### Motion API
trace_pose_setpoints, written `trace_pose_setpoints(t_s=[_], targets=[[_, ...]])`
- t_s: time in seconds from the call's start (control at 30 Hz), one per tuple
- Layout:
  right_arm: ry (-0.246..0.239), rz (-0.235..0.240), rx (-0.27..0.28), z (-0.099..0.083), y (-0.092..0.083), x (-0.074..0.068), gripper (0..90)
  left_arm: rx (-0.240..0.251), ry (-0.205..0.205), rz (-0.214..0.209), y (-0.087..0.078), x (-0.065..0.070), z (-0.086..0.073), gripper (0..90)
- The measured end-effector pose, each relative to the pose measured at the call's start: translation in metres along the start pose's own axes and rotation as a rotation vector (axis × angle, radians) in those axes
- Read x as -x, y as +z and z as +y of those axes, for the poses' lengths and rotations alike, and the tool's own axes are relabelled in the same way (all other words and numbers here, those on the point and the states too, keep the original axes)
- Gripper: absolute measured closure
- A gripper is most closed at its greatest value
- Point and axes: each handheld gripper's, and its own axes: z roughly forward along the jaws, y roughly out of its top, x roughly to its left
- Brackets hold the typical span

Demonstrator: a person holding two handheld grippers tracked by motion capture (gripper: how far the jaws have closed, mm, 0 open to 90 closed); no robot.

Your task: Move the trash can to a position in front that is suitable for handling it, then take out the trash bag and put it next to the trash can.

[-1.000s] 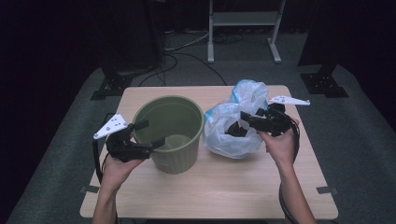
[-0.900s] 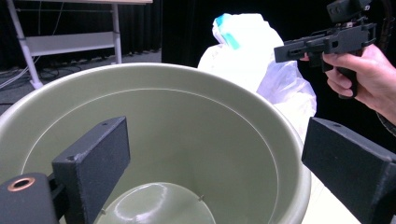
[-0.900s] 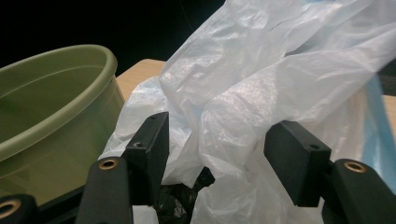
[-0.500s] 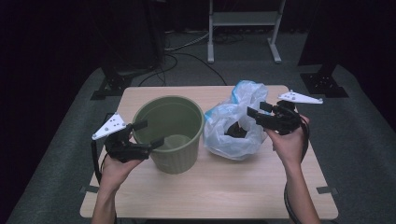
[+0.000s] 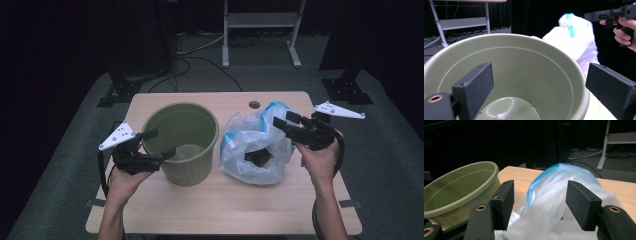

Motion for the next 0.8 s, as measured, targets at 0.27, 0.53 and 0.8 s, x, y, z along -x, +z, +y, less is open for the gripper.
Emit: trace_pose_setpoints(t_s=[0.27, 0.53, 0.8], targets=[[-0.001, 0.004, 0.020, -0.008, -0.026, -0.001, 37.1, -0.003, 0.003, -0.005, 0.002, 0.001, 0.001, 6.5], [0.025, -0.012, 0.014, -0.017, -0.032, 0.009, 37.2, -0.002, 0.003, -0.003, 0.000, 0.001, 0.000, 6.5], [0.039, -0.028, 0.004, -0.025, -0.037, 0.015, 37.2, -0.008, 0.003, -0.005, 0.001, 0.002, -0.001, 6.5]])
